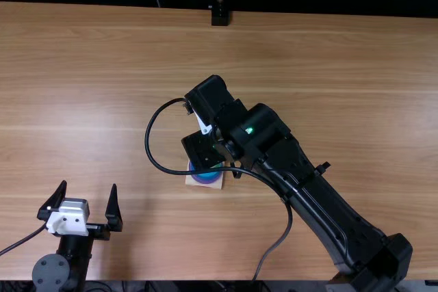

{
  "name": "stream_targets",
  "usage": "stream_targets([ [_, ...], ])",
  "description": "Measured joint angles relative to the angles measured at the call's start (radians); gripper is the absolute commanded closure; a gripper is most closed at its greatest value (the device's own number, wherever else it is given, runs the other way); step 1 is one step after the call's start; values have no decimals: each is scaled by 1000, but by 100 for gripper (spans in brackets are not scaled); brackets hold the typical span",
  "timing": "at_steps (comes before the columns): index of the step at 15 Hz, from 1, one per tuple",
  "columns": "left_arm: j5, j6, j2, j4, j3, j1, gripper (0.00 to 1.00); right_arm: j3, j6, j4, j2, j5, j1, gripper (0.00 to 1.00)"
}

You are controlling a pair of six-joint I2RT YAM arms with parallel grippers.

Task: Build the Hanoi tower: stack the rings onto the peg from bottom to top in this color order: purple, dark blue, light blue, dark green, light green, yellow, orange.

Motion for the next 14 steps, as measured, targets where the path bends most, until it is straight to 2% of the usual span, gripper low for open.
stream_targets([
  [6, 0, 0, 0, 0, 0, 0, 0, 0, 1, 219, 0, -1, -14, 0],
  [11, 0, 0, 0, 0, 0, 0, 0, -3, -6, 277, 0, 0, -150, 0],
  [14, 0, 0, 0, 0, 0, 0, 0, -109, -10, 377, 0, 0, -237, 0],
])
